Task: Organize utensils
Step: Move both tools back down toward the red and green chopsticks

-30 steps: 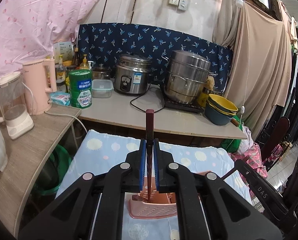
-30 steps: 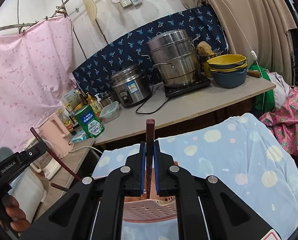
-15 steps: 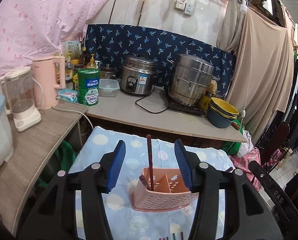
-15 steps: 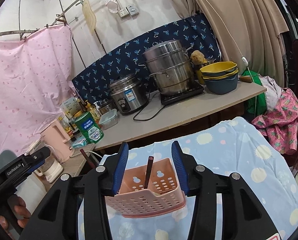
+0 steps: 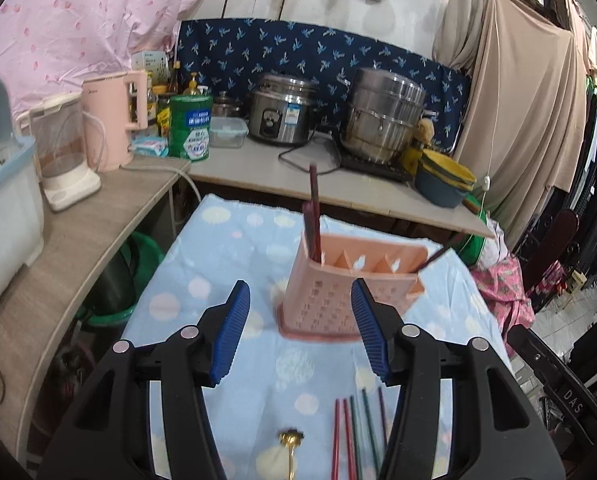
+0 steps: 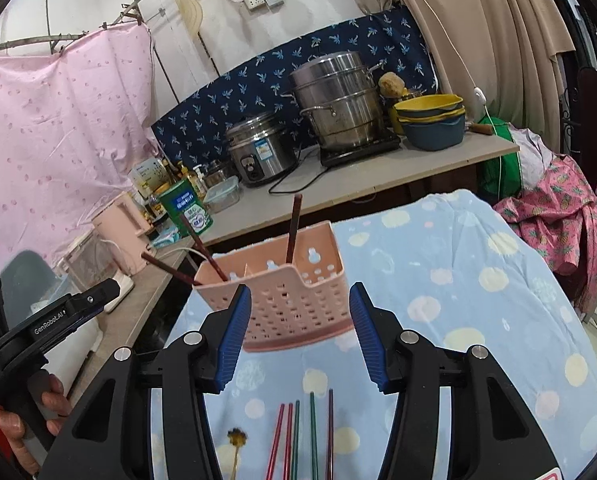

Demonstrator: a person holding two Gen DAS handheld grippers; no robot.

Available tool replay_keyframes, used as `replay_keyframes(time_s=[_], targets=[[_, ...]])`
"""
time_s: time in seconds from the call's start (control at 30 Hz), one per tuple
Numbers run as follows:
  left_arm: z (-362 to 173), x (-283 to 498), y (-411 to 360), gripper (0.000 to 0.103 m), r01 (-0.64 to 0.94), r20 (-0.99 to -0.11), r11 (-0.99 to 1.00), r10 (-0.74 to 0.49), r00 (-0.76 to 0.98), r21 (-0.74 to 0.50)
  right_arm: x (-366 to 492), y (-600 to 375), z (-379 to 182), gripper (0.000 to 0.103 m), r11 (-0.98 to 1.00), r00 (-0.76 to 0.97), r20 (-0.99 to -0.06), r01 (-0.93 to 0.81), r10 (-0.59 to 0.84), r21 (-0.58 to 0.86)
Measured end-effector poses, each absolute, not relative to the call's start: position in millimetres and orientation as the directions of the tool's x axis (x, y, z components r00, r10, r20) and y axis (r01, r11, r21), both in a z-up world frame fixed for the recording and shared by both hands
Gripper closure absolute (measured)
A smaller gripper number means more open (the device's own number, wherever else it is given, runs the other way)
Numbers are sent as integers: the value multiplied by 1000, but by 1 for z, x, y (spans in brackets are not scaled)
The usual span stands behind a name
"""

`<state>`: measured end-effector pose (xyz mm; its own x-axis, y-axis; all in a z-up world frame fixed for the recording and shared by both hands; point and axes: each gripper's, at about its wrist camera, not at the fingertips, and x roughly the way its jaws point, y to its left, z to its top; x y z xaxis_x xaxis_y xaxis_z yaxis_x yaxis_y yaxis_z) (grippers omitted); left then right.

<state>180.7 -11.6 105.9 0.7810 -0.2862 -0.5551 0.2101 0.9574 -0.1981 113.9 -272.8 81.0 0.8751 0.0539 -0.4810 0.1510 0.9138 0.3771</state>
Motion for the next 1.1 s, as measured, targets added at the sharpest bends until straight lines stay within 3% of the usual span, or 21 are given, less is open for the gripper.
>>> replay_keyframes(time_s=[0.47, 0.8, 1.1], targets=[[9, 115, 1, 53, 185, -725, 968, -248, 642, -167, 42, -240, -17, 53, 947, 717, -694, 174, 66, 270], [-36, 80, 2, 53, 192, -802, 967, -246, 545, -166, 12, -223, -57, 56, 960, 641, -764, 168, 66, 225], [-53, 59, 10, 53, 189, -829, 970, -229, 511, -151, 7, -212, -70, 73, 969, 614, -786, 143, 74, 202]])
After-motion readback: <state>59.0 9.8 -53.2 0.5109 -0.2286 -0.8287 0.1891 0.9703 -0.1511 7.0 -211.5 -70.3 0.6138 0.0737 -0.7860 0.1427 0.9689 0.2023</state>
